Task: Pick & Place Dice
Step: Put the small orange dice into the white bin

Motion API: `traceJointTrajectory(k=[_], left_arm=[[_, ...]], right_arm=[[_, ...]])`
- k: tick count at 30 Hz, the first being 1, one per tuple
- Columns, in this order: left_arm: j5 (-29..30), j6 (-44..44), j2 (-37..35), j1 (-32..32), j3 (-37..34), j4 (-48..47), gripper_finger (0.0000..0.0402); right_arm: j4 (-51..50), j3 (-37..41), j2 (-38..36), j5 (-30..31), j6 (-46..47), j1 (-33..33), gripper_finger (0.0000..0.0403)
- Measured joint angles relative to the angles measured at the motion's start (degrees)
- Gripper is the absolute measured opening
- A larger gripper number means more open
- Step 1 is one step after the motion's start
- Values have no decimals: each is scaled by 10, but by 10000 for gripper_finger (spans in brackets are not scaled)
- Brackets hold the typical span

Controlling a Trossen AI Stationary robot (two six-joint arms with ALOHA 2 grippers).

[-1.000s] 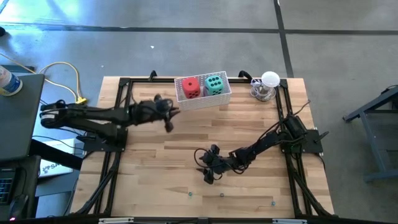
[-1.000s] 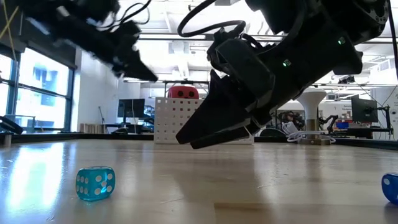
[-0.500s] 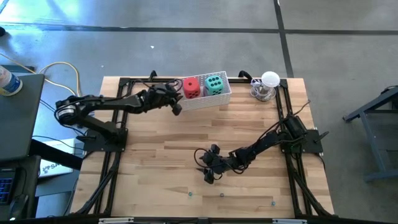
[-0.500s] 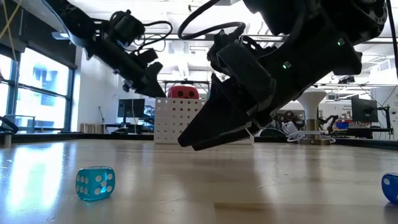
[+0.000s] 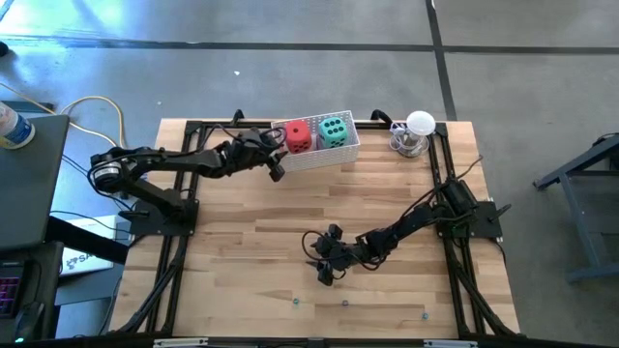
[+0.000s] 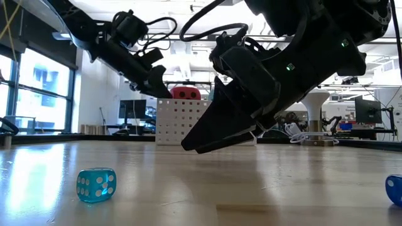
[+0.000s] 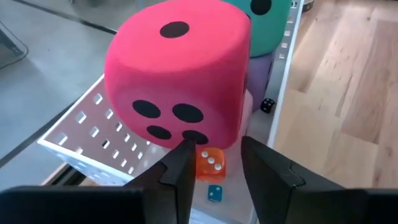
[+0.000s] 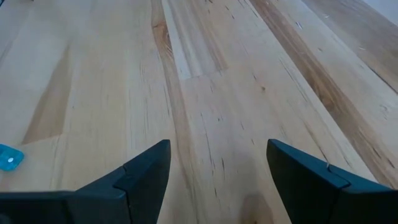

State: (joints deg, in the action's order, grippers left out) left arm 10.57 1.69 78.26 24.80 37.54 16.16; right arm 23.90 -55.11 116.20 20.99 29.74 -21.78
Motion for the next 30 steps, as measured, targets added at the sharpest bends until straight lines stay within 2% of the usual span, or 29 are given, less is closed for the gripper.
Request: traceJointTrajectory(k=[20,30], left_arm=[[-1,-15,0,-22,0,6,123],[-2,31,0,-22,0,6,123]], right_arm=[[-3,0,0,-1,0,0,259],[-5,0,0,-1,0,0,259]])
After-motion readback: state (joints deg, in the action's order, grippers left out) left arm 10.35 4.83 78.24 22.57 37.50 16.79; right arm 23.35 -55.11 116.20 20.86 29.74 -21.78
